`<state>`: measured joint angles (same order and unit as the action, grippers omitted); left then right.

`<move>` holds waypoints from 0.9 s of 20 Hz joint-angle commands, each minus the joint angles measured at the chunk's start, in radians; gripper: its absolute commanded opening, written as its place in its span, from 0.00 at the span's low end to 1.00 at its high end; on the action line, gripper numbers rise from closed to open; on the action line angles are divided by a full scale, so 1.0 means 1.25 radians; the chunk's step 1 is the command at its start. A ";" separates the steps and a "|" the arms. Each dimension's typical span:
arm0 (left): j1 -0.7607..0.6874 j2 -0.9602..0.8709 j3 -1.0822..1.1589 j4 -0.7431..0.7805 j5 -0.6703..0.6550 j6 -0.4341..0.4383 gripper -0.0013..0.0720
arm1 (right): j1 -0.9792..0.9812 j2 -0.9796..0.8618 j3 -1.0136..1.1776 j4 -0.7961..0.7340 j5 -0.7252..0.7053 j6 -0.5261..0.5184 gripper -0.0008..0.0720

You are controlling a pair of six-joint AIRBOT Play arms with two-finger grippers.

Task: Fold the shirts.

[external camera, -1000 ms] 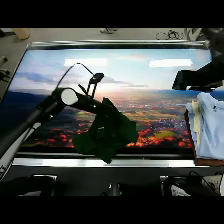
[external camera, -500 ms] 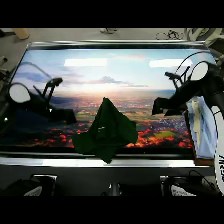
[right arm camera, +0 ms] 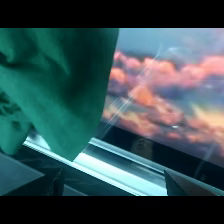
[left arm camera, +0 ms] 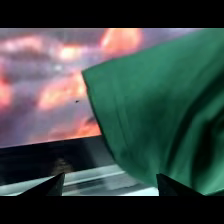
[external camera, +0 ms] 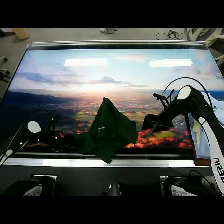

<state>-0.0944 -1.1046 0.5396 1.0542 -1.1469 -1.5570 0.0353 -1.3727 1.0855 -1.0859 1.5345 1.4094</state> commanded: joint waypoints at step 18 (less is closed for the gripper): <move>-0.003 0.018 0.040 -0.138 0.225 0.061 0.05 | 0.129 -0.047 -0.081 0.151 -0.211 -0.132 0.04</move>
<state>-0.1215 -1.1305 0.5419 0.8909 -0.8581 -1.5063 0.2108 -1.4406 0.9451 -0.8852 1.2530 1.2606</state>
